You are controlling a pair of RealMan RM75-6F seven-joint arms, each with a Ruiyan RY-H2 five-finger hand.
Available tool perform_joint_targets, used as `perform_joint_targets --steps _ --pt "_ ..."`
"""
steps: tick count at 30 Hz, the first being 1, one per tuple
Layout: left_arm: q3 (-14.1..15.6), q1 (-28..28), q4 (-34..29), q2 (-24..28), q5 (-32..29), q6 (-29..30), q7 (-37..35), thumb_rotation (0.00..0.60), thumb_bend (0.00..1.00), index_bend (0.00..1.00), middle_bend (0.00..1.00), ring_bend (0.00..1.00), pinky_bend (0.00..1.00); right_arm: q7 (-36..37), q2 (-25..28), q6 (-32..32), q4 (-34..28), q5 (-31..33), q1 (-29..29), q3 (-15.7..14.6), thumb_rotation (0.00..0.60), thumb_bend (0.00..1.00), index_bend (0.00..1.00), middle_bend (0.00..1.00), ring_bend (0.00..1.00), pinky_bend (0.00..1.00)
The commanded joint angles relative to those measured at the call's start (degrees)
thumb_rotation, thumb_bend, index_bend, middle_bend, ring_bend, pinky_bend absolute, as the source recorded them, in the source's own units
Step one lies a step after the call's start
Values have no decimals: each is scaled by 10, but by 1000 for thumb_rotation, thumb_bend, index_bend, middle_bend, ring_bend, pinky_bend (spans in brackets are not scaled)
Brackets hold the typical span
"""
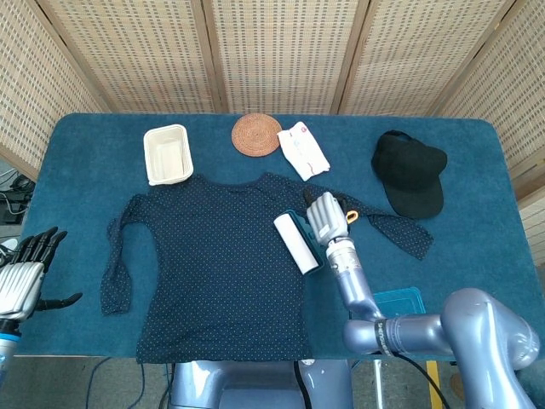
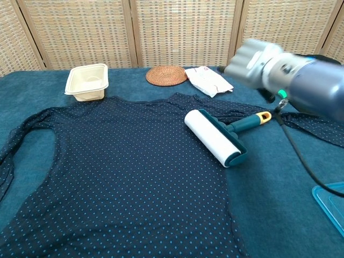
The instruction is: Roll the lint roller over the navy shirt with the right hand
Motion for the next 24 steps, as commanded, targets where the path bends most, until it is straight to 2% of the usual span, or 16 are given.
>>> perform_joint_targets --steps 1,4,5,6,8,10,13,15,18,24 --pt "1 3 0 3 7 6 -8 600 0 0 0 0 0 119 85 24 -58 -90 -61 -5 600 0 0 993 1000 1000" --pt "2 5 0 4 15 12 -12 600 0 0 0 0 0 207 123 31 -68 -145 -100 -14 600 0 0 952 999 1000" --pt "3 7 1 4 21 18 -15 600 0 0 0 0 0 274 145 44 -70 -177 -130 -17 600 0 0 929 992 1000" --pt "4 8 2 4 24 21 -17 600 0 0 0 0 0 310 154 50 -70 -200 -146 -22 600 0 0 877 966 997" --pt "5 11 5 2 34 30 -24 600 0 0 0 0 0 427 182 73 -57 -264 -201 -40 600 0 0 732 855 905" --pt "5 12 8 0 39 35 -31 600 0 0 0 0 0 478 192 86 -46 -293 -228 -47 600 0 0 499 599 618" --pt "5 18 16 -5 52 52 -50 600 0 0 0 0 0 579 207 119 -40 -328 -291 -58 600 0 0 156 153 142" --pt "4 21 21 -9 59 63 -54 600 0 0 0 0 0 621 213 132 -36 -353 -317 -63 600 0 0 51 34 24" --pt "7 26 24 -11 72 77 -60 600 0 0 0 0 0 677 222 162 -30 -400 -361 -80 600 0 0 1 0 0" --pt "17 36 19 -4 101 101 -75 600 0 0 0 0 0 693 225 197 -26 -453 -426 -99 600 0 0 0 0 0"
